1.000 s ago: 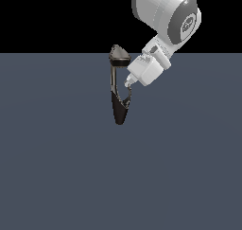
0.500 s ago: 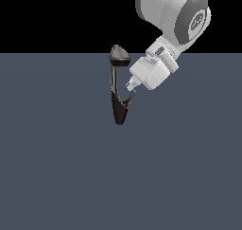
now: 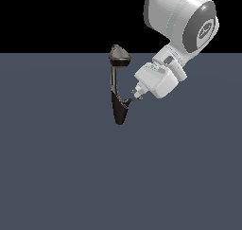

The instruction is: Turn on the faucet by rotating a designated handle.

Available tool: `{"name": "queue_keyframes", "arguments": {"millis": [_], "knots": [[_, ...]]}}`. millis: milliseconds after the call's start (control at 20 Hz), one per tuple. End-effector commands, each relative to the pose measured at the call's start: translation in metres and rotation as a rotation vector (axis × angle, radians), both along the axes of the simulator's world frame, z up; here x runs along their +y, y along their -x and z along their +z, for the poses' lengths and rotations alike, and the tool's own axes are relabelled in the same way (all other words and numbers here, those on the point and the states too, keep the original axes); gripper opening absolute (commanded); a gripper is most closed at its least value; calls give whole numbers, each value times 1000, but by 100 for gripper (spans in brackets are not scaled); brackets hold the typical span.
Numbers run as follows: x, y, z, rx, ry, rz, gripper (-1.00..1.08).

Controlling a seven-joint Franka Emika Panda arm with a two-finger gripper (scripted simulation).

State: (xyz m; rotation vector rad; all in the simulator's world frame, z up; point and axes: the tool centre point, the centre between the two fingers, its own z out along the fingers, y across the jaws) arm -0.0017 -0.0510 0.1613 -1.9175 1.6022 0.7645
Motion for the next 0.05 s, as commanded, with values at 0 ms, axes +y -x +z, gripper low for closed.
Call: {"name": "queue_keyframes", "arguments": {"millis": [0], "knots": [[-23, 13, -25, 33, 9, -28, -100]]}}
